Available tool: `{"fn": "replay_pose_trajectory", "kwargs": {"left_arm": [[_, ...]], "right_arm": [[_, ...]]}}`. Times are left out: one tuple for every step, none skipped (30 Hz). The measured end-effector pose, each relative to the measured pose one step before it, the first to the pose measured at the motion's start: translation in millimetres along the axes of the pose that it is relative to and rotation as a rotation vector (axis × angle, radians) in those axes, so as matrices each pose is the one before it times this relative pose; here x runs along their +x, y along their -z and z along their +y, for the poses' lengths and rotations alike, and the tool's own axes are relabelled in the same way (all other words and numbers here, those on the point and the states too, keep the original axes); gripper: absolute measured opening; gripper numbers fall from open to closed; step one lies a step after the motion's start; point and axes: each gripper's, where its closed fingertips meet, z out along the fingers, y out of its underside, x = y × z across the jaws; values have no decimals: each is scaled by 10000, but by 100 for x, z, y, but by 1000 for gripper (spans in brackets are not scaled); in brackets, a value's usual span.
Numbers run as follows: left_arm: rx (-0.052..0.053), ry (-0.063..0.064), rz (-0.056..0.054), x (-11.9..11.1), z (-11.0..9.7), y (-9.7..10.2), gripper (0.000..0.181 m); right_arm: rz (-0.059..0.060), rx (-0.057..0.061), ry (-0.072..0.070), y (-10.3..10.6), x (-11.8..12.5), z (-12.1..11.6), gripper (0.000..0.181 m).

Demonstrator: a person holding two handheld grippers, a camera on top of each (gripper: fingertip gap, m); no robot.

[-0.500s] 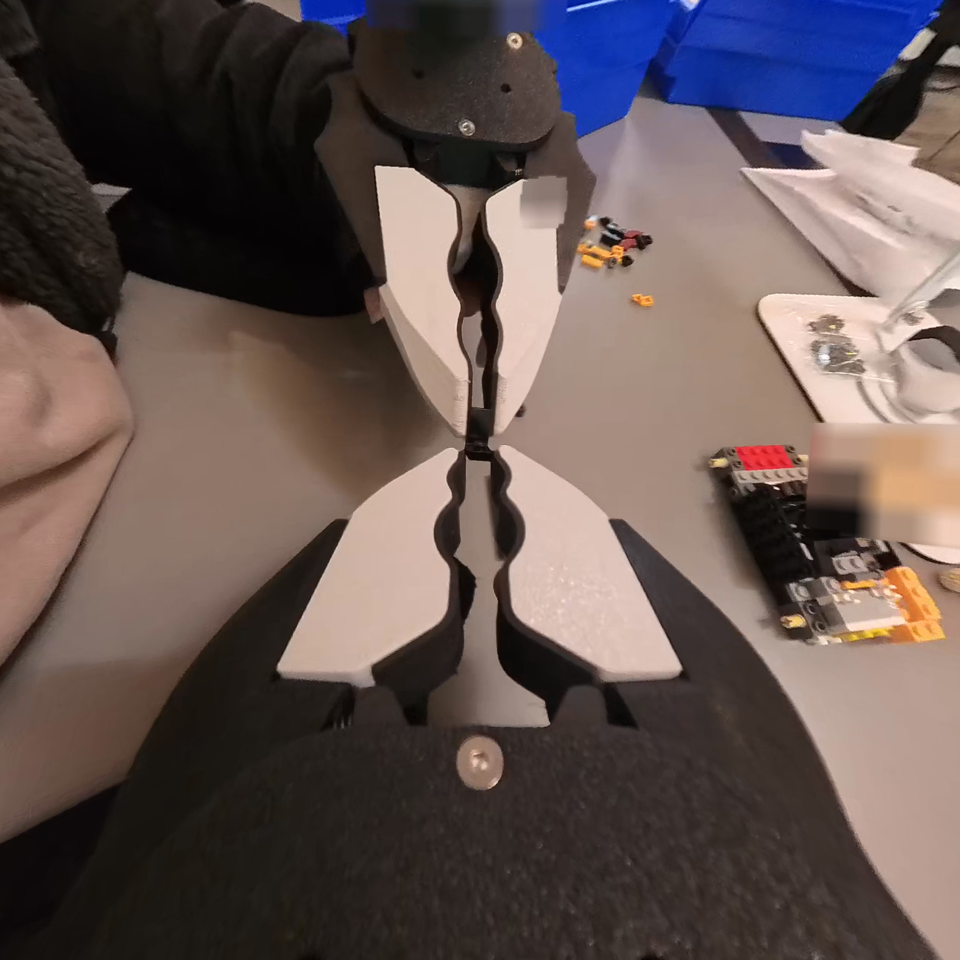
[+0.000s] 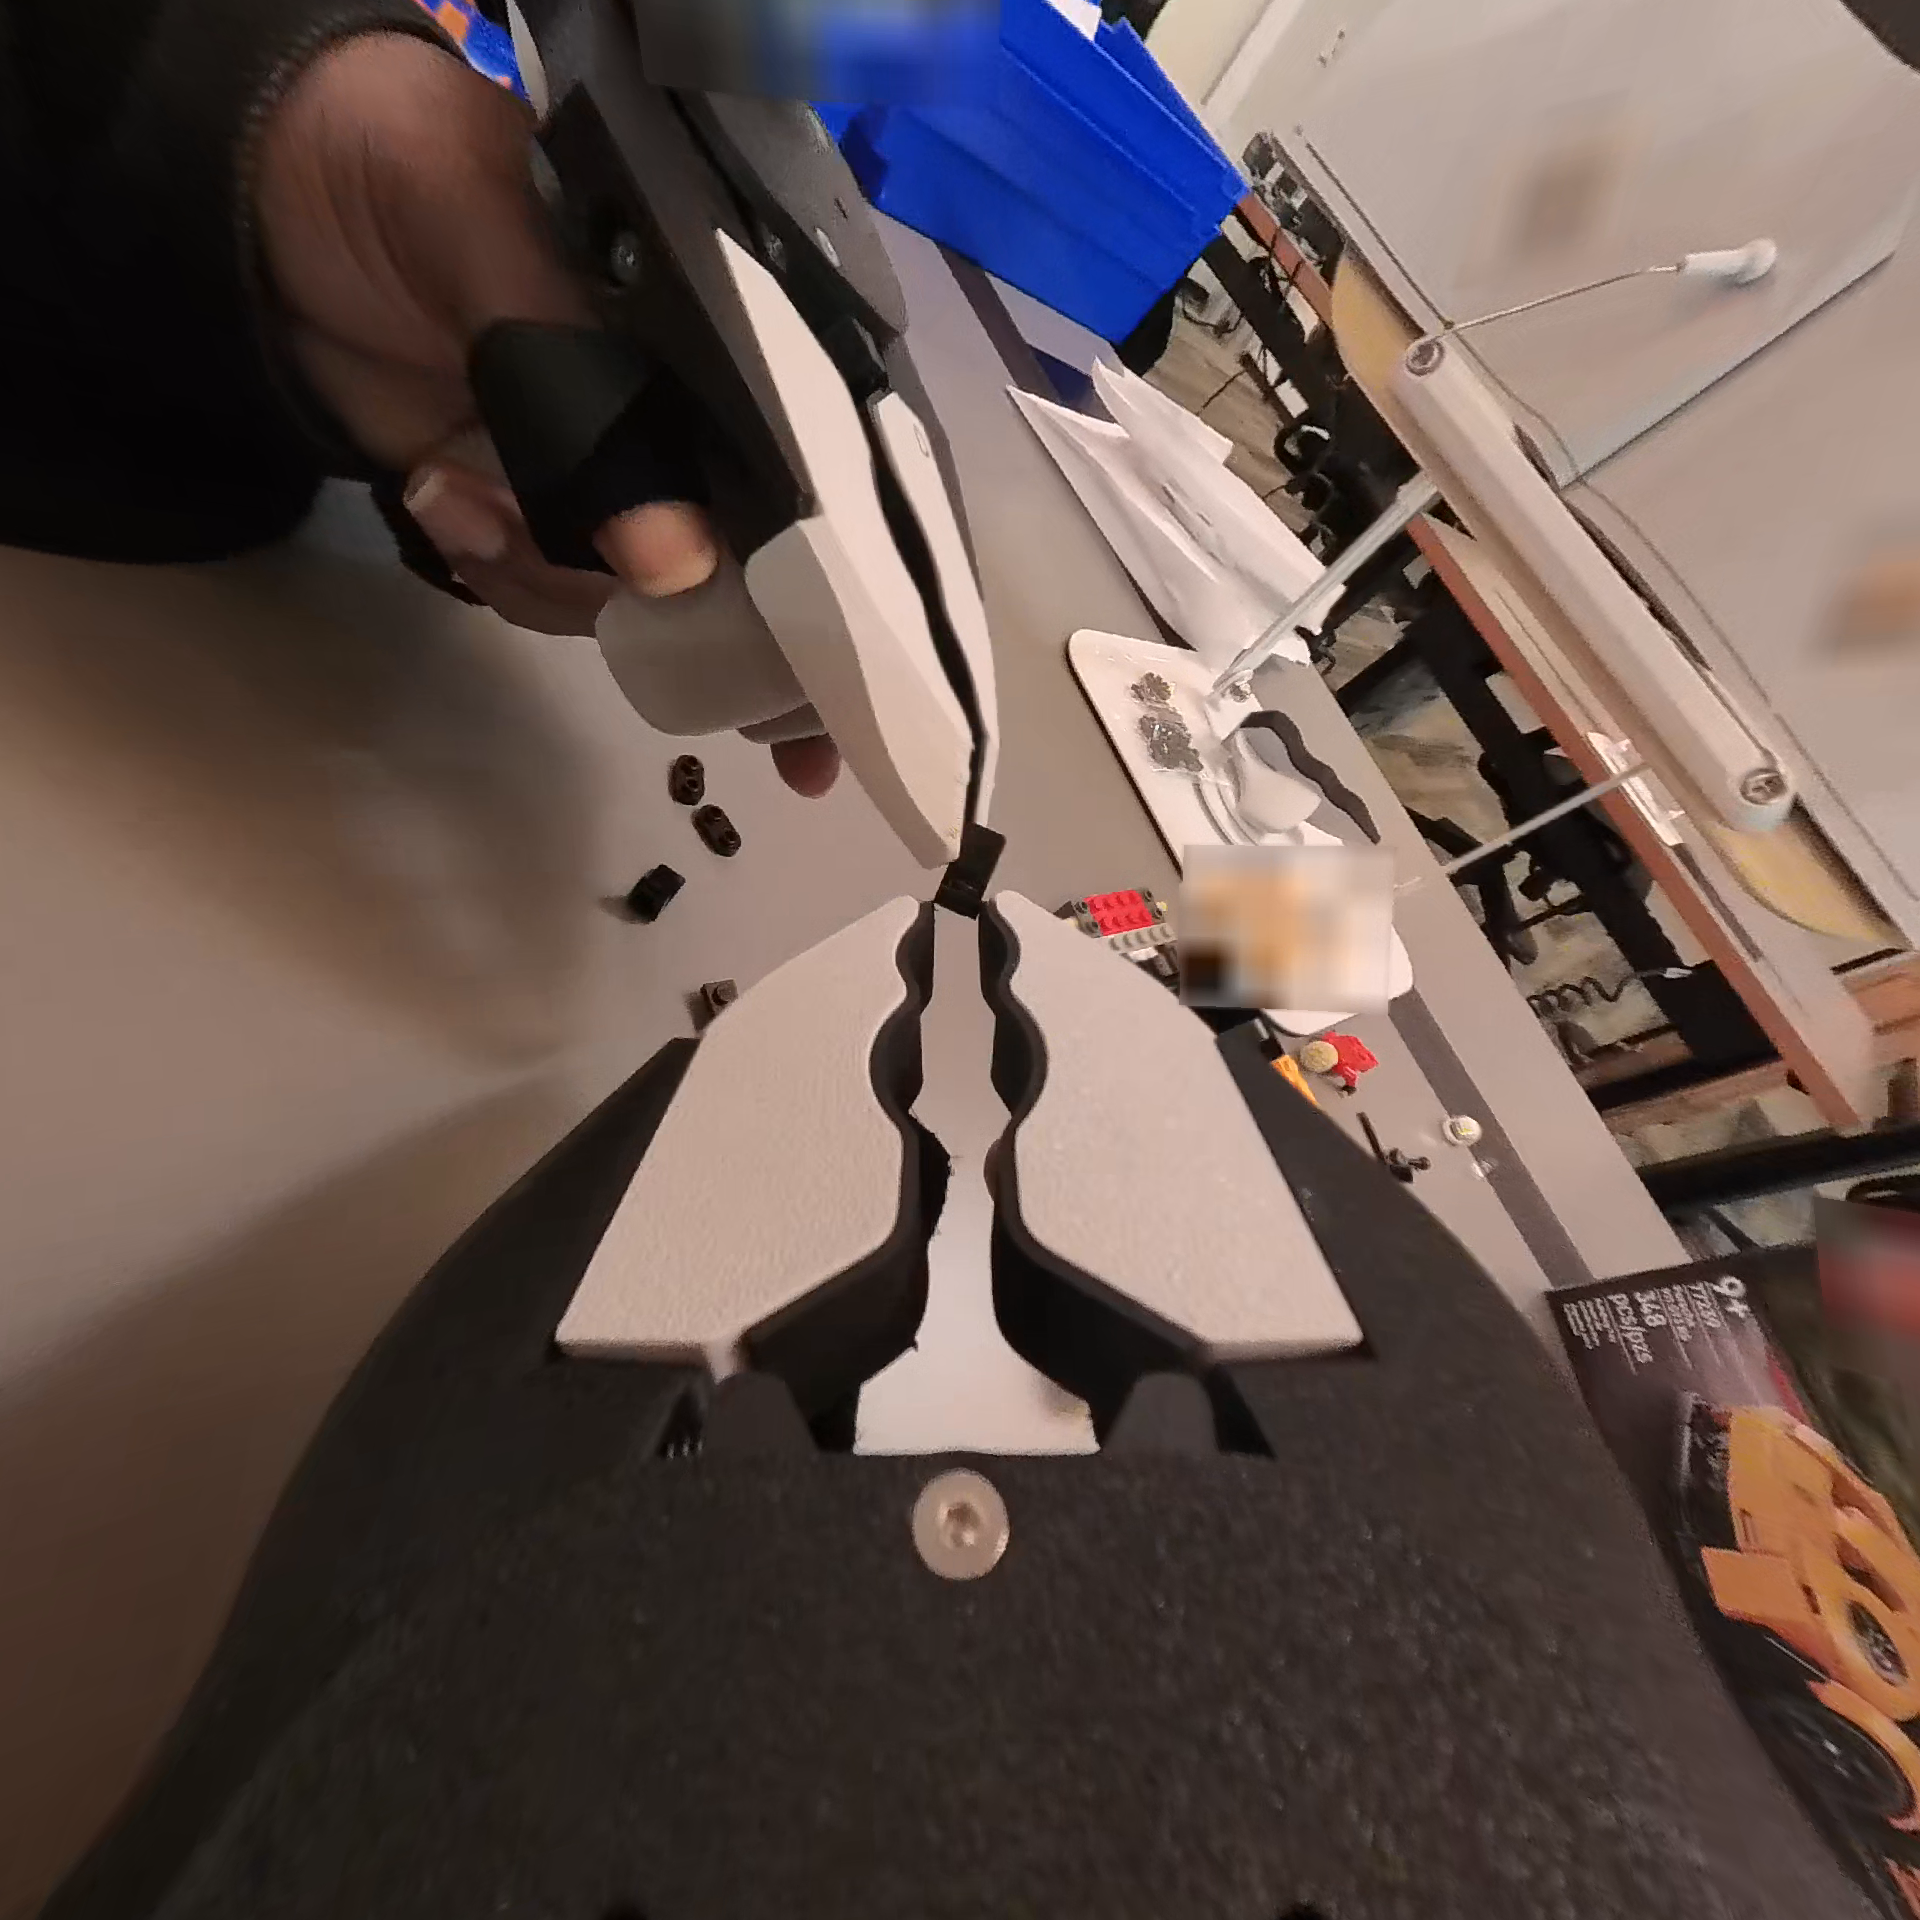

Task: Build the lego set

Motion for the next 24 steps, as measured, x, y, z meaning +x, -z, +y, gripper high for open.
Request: {"fn": "replay_pose_trajectory", "kwargs": {"left_arm": [[-25, -42, -5, -14, 24, 36, 3], [-52, -66, 12, 7, 66, 17, 3], [-41, -120, 14, 5, 61, 38, 1], [-93, -167, 14, 11, 130, 34, 0], [-140, -283, 75, 126, 187, 29, 0], [-104, -354, 36, 138, 111, 67, 0], [-86, -273, 7, 107, 72, 52, 0], [-45, -183, 88, 195, 41, 6, 0], [-24, -168, 179, 301, 50, -4, 0], [-50, -229, 185, 303, 105, -8, 0], [-109, -261, 170, 273, 177, -10, 0], [-77, -279, 209, 347, 142, -15, 0], [7, -270, 256, 467, 4, -13, 0], [45, -260, 264, 518, -79, -38, 0], [28, -262, 251, 532, -76, -83, 0], [-12, -253, 196, 469, -7, -115, 0], [-45, -232, 209, 515, 62, -129, 0], [3, -202, 223, 542, 12, -126, 0], [95, -162, 168, 444, -132, -99, 0], [82, -131, 92, 281, -142, -44, 0], [56, -117, 131, 292, -115, -1, 0], [42, -109, 73, 220, -85, -10, 0], [90, -89, 18, 100, -134, 20, 0], [94, -27, -67, -75, -145, 50, 0]], "right_arm": [[21, -11, 25, -16, -43, -8, 8], [-42, -13, 13, -5, -127, 31, 8], [-150, -14, -4, 7, -272, 67, 4], [-244, 2, -76, -2, -362, 66, 4], [-223, 38, -173, 35, -210, 22, 4], [-240, 110, -255, 73, -101, -42, 6], [-372, 128, -328, 113, -145, -86, 7], [-582, 134, -345, 155, -368, -92, 8], [-634, 109, -391, 157, -356, -59, 8], [-713, 110, -383, 180, -402, -26, 10], [-714, 59, -384, 168, -351, 66, 12], [-643, -17, -405, 143, -243, 155, 14], [-594, -35, -364, 82, -222, 140, 16], [-648, -32, -302, 45, -377, 122, 17], [-679, -29, -267, -19, -544, 73, 18], [-662, -33, -253, -92, -623, 35, 19], [-594, 7, -241, -149, -593, -12, 19], [-492, 78, -227, -160, -475, -102, 19], [-408, 86, -182, -139, -403, -103, 16], [-436, 88, -111, -120, -563, -105, 12], [-263, 58, -90, -137, -385, -73, 11], [-145, 27, -41, -84, -218, -43, 11], [-67, 89, 0, -18, -135, -115, 11], [68, 141, 6, 37, 49, -156, 11]]}}
